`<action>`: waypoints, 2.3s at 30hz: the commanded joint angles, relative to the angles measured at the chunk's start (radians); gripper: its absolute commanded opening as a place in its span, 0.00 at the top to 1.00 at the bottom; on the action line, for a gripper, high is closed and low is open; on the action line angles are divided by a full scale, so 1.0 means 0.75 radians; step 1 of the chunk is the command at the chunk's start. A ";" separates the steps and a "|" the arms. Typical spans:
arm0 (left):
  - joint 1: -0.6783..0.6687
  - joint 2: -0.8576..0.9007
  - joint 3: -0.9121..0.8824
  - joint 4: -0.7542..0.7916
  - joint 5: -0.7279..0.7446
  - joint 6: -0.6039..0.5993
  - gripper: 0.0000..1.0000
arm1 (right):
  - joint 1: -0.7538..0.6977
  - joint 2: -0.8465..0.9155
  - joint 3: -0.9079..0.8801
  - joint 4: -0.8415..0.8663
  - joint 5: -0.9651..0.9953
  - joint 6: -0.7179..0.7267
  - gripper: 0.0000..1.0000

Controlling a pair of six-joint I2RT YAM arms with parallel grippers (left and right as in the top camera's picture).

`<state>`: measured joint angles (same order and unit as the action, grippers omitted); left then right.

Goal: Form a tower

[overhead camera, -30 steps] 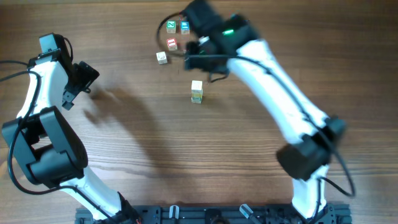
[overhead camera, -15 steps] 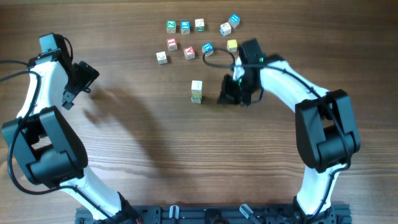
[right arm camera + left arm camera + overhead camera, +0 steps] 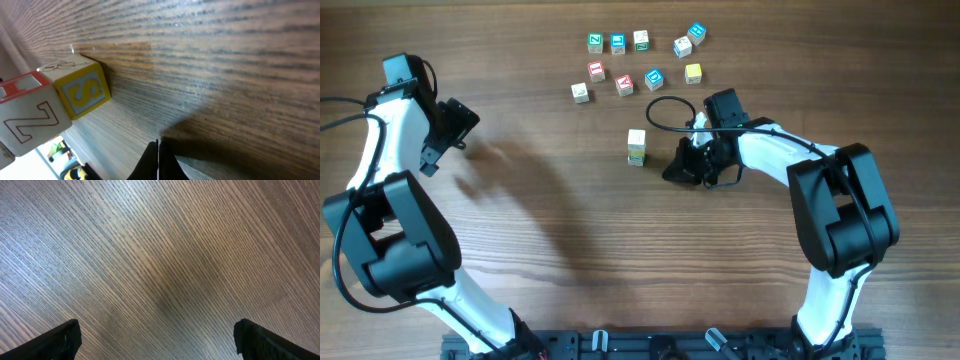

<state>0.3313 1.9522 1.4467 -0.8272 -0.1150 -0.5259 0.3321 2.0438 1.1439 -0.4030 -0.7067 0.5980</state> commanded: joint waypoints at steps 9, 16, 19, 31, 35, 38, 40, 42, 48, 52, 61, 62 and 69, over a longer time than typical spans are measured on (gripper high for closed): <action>0.002 -0.027 0.014 -0.001 -0.013 -0.005 0.00 | -0.004 -0.007 -0.057 0.259 -0.173 -0.071 0.96; 0.003 -0.027 0.014 -0.001 -0.013 -0.005 0.00 | -0.004 -0.007 -0.057 0.327 -0.282 0.014 0.96; 0.002 -0.027 0.014 -0.001 -0.013 -0.005 0.00 | -0.004 -0.007 -0.057 0.352 -0.288 0.047 0.96; 0.003 -0.027 0.014 -0.001 -0.013 -0.005 0.00 | -0.003 -0.007 -0.057 0.415 -0.315 0.125 0.96; 0.003 -0.027 0.014 -0.001 -0.013 -0.005 0.00 | -0.003 -0.007 -0.057 0.428 -0.295 0.150 0.96; 0.002 -0.027 0.014 -0.001 -0.013 -0.005 0.00 | 0.017 -0.007 -0.057 0.427 -0.241 0.150 0.96; 0.003 -0.027 0.014 -0.001 -0.013 -0.005 0.00 | 0.033 -0.007 -0.057 0.427 -0.203 0.150 0.96; 0.002 -0.027 0.014 -0.001 -0.013 -0.005 0.00 | 0.044 -0.007 -0.057 0.428 -0.174 0.150 0.96; 0.002 -0.027 0.014 -0.001 -0.013 -0.005 0.00 | 0.045 -0.007 -0.057 0.427 -0.144 0.150 0.96; 0.002 -0.027 0.014 -0.001 -0.013 -0.005 0.00 | 0.044 -0.007 -0.057 0.429 -0.102 0.151 0.96; 0.003 -0.027 0.014 -0.001 -0.013 -0.005 0.00 | 0.044 -0.007 -0.057 0.523 -0.103 0.171 0.96; 0.003 -0.027 0.014 -0.001 -0.013 -0.005 0.00 | 0.044 -0.007 -0.057 0.526 -0.103 0.182 0.96; 0.002 -0.027 0.014 -0.001 -0.013 -0.005 0.00 | 0.045 -0.007 -0.057 0.394 -0.033 0.185 0.96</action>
<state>0.3313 1.9522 1.4467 -0.8272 -0.1150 -0.5259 0.3641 2.0438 1.1072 -0.0677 -0.7906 0.7303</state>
